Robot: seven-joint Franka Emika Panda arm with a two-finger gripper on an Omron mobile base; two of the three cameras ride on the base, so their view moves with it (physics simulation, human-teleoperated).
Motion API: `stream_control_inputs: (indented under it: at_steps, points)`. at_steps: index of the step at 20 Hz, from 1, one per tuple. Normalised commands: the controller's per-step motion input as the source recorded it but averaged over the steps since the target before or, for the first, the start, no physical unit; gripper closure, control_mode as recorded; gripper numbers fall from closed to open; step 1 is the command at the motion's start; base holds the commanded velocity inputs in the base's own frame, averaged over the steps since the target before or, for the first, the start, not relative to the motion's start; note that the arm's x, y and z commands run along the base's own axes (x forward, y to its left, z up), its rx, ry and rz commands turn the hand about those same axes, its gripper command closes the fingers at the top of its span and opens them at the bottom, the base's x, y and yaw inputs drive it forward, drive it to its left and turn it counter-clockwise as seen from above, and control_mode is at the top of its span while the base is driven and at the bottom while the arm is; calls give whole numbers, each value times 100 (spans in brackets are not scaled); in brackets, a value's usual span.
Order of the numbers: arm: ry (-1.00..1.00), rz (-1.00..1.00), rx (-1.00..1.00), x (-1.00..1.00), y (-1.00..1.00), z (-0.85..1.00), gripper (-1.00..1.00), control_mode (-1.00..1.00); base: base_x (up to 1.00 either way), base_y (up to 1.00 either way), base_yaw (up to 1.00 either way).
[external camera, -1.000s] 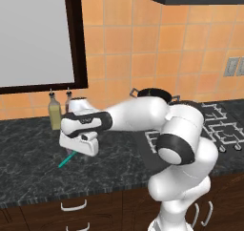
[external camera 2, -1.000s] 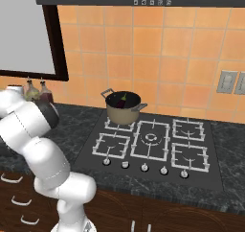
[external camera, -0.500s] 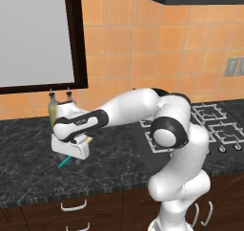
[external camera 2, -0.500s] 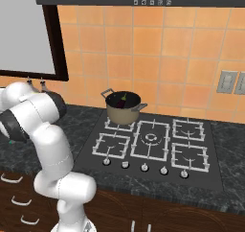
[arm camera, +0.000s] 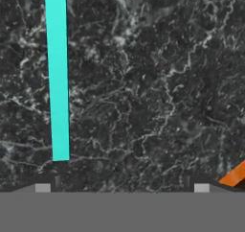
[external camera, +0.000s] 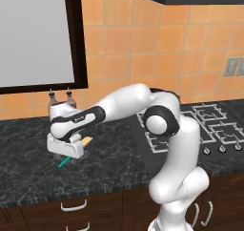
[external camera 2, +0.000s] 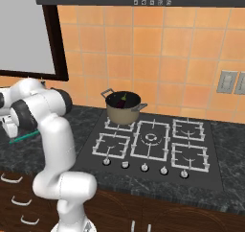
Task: Put the eggplant and bell pepper in the pot. Retrieve the spatula and lightly stir the vegetables in the pot.
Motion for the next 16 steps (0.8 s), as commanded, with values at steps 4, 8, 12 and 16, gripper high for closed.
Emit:
stream_control_inputs:
  at_steps: [4,8,12,16]
  points:
    - [-9,0,0,3,2,-21,-100,-100,0,0,0]
    - [-13,0,0,0,0,-21,-100,-100,0,0,0]
    - [-6,0,3,0,0,-7,-100,-100,0,0,0]
    - [0,0,2,3,0,-9,-100,-100,0,0,0]
